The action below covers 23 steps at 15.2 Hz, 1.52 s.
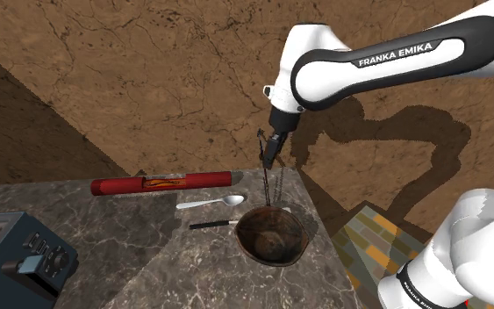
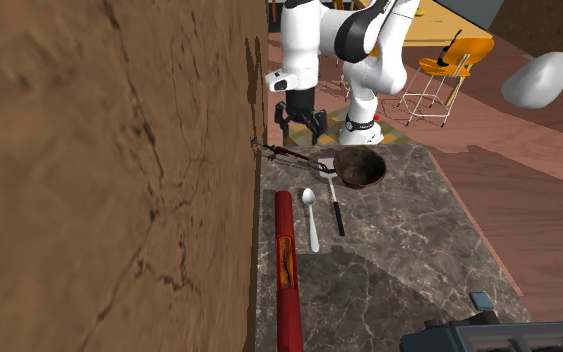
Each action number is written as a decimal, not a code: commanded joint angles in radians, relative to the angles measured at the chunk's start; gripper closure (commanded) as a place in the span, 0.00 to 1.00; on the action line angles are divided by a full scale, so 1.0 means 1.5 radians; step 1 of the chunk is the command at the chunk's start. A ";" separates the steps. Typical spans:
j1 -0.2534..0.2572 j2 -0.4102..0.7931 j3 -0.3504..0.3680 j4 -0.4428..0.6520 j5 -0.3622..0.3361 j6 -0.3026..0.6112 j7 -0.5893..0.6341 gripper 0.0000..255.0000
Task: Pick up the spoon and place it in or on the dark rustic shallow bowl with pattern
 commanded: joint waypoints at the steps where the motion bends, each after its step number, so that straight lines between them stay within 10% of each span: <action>1: 0.014 0.042 0.009 0.015 0.011 0.036 -0.016 0.00; 23: 0.097 0.349 0.080 0.159 0.049 0.259 -0.120 0.00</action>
